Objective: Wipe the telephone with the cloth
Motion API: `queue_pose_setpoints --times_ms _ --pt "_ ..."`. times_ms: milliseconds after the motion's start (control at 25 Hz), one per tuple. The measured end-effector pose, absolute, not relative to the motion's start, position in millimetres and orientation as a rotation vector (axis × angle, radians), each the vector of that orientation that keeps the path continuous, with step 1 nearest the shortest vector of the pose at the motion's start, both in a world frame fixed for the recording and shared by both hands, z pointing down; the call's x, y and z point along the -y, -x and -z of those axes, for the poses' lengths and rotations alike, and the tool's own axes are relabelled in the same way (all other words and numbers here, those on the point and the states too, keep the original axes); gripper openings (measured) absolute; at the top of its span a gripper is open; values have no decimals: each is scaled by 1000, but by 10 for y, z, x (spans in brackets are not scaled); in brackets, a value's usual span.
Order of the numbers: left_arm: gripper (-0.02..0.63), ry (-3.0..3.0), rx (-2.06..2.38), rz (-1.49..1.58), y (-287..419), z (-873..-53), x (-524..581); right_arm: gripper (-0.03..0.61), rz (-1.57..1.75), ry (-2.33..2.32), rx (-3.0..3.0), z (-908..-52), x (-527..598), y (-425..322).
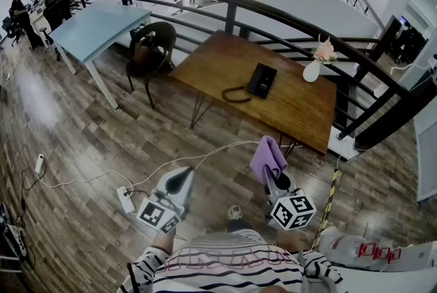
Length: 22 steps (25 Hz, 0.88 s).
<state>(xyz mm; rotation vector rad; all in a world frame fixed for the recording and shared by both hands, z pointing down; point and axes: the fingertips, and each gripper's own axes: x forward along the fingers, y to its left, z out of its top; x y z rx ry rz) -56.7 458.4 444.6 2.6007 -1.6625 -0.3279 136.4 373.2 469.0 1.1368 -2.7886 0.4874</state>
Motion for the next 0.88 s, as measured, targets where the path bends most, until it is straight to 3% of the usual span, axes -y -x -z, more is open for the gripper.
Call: queue_pose_setpoints --times_ms 880 --pt "3 -2511 1796 350 75 -4379 -2772 38 -636 -951 2880 -4738 -1810 -1693"
